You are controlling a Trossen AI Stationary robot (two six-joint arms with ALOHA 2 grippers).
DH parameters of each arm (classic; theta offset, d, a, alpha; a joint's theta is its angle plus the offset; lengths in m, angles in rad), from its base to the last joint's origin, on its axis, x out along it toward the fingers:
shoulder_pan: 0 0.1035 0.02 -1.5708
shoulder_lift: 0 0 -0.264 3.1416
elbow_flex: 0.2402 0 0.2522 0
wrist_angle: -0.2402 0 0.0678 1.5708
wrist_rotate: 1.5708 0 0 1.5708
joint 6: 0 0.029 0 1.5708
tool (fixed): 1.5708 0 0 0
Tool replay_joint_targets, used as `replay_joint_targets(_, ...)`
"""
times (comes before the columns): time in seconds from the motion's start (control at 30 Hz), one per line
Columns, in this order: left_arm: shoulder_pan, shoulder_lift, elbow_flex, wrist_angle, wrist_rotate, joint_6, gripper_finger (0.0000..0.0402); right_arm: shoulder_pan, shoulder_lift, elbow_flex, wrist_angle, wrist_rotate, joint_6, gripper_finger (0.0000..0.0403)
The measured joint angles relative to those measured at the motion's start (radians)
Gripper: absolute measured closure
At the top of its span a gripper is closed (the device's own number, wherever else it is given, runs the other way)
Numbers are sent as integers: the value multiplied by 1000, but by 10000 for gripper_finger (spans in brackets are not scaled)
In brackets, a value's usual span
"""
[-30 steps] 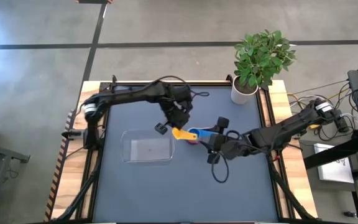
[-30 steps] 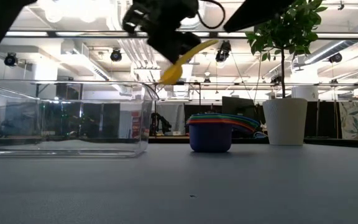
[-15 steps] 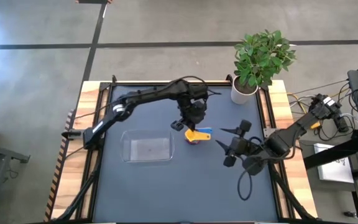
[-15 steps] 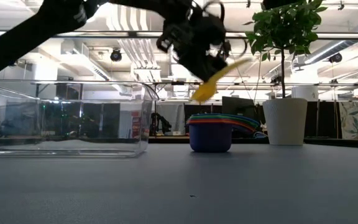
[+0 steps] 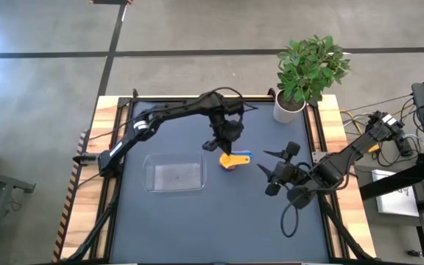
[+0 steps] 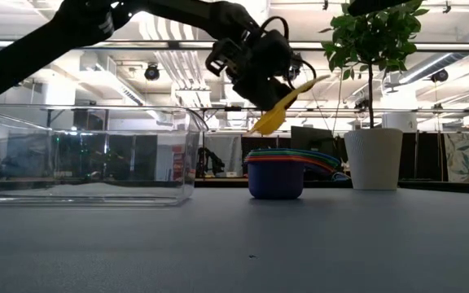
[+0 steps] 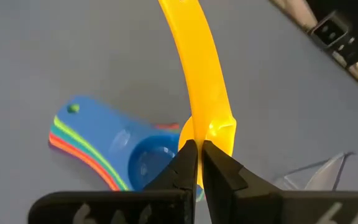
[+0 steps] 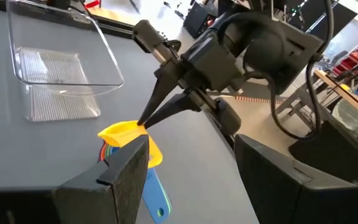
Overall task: Nest measuring cups in basket
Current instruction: Stack the yellow measuring cup on the top of the blue measuring cup
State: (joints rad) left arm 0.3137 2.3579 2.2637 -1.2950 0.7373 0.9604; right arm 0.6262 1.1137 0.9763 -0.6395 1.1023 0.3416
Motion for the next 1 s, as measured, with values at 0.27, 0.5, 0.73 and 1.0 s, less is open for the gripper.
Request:
replay_joint_targets(0.27, 1, 7, 0, 24, 43, 0, 401, 0, 0, -5, 1, 0, 0, 177)
replay_joint_targets(0.5, 10, 46, -1, 21, 52, -2, 401, 0, 0, -18, 1, -1, 4, 177)
replay_joint_targets(0.73, 21, 45, -2, 14, 60, -40, 401, 0, 0, -21, 1, -1, 5, 177)
replay_joint_targets(1.0, 28, 47, -4, 15, 34, -72, 391, 0, 0, -22, 1, -3, 14, 177)
